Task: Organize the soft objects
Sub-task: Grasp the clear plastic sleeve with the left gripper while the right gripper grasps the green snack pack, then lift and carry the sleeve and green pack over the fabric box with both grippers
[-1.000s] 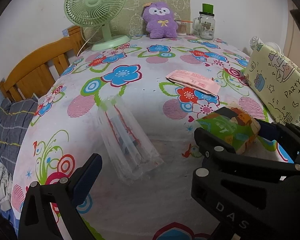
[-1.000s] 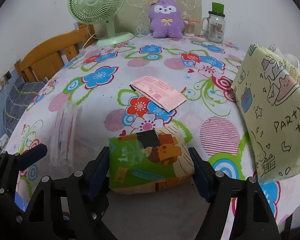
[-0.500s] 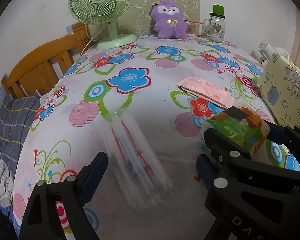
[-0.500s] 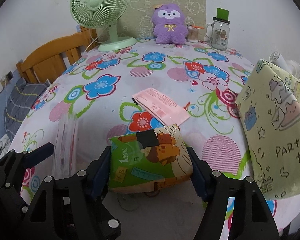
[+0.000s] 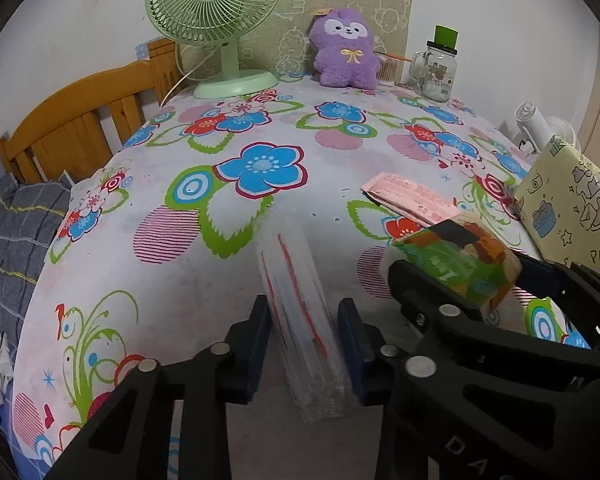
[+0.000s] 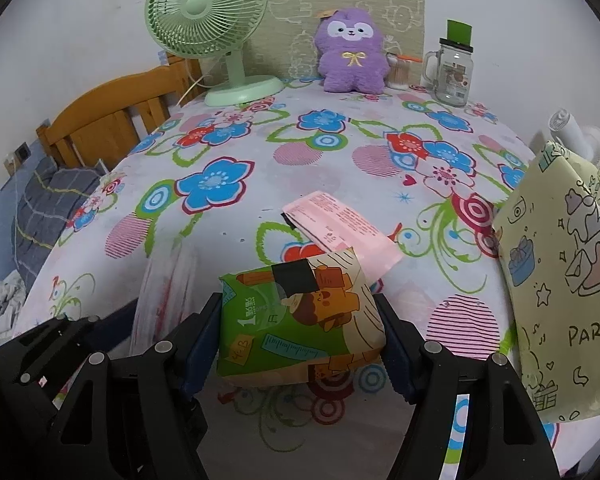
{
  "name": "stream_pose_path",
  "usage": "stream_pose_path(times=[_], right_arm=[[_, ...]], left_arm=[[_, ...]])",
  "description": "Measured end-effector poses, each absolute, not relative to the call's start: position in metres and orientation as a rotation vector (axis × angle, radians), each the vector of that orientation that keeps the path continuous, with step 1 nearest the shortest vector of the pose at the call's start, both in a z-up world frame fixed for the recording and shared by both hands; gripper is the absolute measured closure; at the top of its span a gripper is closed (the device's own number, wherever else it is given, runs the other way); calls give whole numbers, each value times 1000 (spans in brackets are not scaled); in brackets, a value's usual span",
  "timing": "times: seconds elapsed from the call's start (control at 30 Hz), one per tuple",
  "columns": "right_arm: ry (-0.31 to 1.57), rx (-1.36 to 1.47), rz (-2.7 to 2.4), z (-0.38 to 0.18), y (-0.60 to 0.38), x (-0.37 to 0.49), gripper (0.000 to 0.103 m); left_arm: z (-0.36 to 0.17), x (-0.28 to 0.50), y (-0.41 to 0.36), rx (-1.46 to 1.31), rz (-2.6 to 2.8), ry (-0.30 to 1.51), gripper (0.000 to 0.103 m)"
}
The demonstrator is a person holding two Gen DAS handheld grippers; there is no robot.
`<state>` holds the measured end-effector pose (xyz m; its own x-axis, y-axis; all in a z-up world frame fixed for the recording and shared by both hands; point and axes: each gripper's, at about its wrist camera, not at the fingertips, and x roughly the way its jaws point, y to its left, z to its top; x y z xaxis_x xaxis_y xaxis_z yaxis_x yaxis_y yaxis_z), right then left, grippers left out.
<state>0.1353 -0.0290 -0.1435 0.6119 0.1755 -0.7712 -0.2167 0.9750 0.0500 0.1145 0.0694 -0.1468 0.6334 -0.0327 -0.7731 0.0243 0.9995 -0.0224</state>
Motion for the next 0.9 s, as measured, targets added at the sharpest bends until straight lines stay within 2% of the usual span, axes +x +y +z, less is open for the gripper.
stream_pose_path(times=[0.2, 0.9], right_arm=[[875, -49, 230, -139, -30, 130, 29], [798, -29, 225, -102, -52, 98, 29]], left_arm=[[-143, 110, 66, -20, -50, 876, 83], [-105, 78, 46, 3, -42, 786, 83]])
